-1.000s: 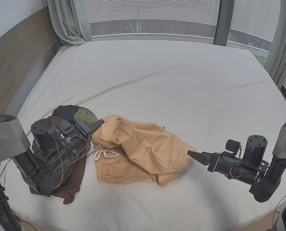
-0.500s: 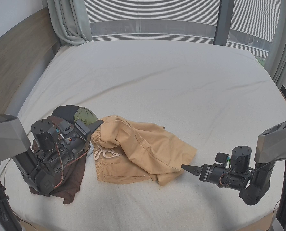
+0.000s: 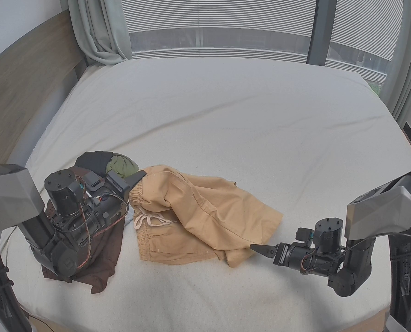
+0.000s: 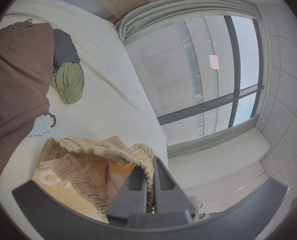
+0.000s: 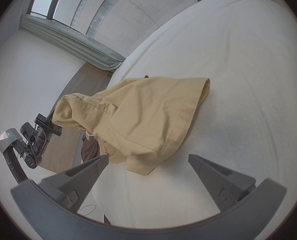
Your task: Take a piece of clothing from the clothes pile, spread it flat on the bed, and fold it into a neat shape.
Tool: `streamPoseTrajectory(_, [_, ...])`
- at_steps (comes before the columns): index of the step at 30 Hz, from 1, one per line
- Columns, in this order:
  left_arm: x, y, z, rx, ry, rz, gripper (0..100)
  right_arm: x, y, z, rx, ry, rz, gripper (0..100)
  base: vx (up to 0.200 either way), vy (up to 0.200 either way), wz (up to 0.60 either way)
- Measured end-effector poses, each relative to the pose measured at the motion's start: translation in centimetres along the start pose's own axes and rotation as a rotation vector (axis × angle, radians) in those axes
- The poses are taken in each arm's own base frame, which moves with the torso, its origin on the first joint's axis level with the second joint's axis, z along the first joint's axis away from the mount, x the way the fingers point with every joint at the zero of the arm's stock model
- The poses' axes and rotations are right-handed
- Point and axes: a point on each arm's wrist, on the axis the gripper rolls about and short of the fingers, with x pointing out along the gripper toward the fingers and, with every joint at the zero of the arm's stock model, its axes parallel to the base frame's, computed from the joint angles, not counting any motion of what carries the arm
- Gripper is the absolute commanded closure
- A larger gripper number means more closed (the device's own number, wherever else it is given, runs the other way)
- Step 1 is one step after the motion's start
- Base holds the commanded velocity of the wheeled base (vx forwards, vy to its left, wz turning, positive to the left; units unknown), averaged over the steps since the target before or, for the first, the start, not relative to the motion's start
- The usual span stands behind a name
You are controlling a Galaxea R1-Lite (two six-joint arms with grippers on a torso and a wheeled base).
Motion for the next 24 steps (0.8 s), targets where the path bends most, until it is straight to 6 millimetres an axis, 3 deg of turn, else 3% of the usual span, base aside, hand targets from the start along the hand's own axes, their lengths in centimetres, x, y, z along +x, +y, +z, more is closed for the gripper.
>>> streamPoseTrajectory(16, [0.1, 0.0, 0.4, 0.002, -0.013, -0.002, 100, 4.1, -0.7, -0.3, 0.02, -0.017, 0.04, 0, 0.0, 0.0, 0.0])
streamPoseTrajectory(24, [0.1, 0.1, 0.6, 0.003, -0.02, -0.002, 100, 4.4, 0.1, -0.1, 0.07, -0.024, 0.072, 0, 0.0, 0.0, 0.0])
